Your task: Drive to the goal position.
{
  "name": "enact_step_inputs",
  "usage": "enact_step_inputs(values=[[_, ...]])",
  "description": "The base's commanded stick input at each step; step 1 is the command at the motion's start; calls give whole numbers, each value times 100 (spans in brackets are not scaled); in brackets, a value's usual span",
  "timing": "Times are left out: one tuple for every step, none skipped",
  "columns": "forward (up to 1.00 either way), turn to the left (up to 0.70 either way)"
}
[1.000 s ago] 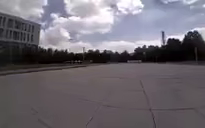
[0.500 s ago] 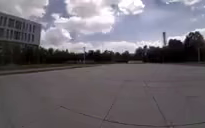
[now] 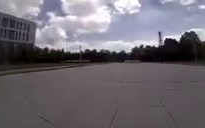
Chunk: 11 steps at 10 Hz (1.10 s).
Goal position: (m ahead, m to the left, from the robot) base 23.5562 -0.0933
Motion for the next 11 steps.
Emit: enact_step_inputs(values=[[70, 0], [70, 0], [70, 0], [70, -6], [70, -33], [70, -33], [70, -32], [70, -5], [70, 0], [70, 0], [70, 0]])
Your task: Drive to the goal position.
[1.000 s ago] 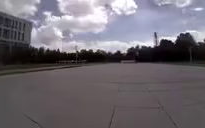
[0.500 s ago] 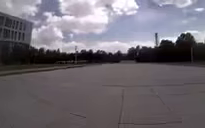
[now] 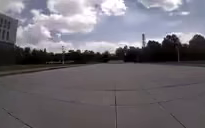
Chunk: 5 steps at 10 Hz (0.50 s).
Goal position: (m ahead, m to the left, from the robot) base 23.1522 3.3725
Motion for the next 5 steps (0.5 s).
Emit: enact_step_inputs(values=[[70, 0], [70, 0], [70, 0], [70, 0], [70, 0]])
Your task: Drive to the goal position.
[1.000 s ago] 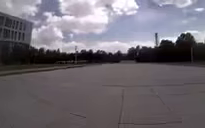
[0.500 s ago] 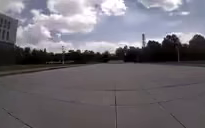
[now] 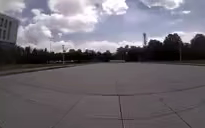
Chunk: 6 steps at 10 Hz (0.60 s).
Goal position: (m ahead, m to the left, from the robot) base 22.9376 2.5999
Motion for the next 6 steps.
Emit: enact_step_inputs(values=[[70, 0], [70, 0], [70, 0], [70, 0], [70, 0], [70, 0]])
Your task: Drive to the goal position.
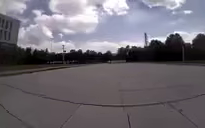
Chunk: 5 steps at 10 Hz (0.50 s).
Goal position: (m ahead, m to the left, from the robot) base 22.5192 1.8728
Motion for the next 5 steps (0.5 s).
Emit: enact_step_inputs(values=[[70, 0], [70, 0], [70, 0], [70, 0], [70, 0]])
